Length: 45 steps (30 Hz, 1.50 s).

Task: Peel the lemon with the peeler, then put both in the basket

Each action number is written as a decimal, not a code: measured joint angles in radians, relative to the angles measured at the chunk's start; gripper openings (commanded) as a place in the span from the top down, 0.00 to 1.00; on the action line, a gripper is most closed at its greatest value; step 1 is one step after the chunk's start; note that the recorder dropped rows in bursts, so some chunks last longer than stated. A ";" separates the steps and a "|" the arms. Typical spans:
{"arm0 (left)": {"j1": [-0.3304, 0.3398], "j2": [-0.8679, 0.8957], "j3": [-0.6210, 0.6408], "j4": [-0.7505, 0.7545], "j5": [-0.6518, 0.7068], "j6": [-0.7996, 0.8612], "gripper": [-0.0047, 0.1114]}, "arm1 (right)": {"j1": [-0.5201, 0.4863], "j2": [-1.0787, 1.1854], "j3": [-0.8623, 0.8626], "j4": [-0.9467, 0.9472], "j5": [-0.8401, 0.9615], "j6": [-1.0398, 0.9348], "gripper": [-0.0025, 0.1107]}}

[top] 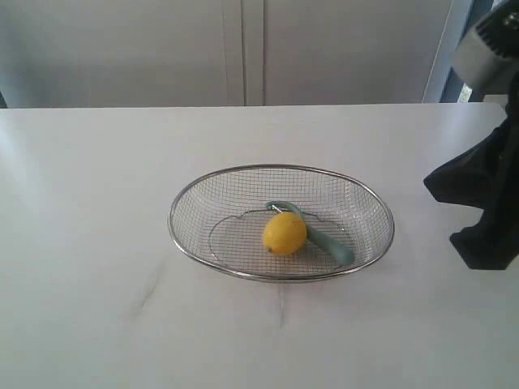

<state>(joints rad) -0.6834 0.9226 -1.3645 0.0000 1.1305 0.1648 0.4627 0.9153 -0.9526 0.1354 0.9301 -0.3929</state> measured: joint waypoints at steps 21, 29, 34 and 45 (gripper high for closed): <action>0.000 -0.089 0.340 0.095 -0.177 -0.026 0.96 | 0.000 0.000 0.000 0.000 -0.003 0.000 0.98; 0.005 -0.095 0.340 0.093 -0.177 -0.026 0.96 | 0.000 0.000 0.000 0.000 -0.003 0.000 0.98; 0.078 -0.134 0.368 0.064 -0.211 -0.028 0.96 | 0.000 0.000 0.000 0.000 -0.003 0.000 0.98; 0.434 -0.316 0.689 -0.164 -0.695 -0.028 0.96 | 0.000 0.000 0.000 0.000 -0.003 0.000 0.98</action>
<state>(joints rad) -0.2490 0.6068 -0.6755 -0.1641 0.4354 0.1368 0.4627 0.9153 -0.9526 0.1354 0.9275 -0.3929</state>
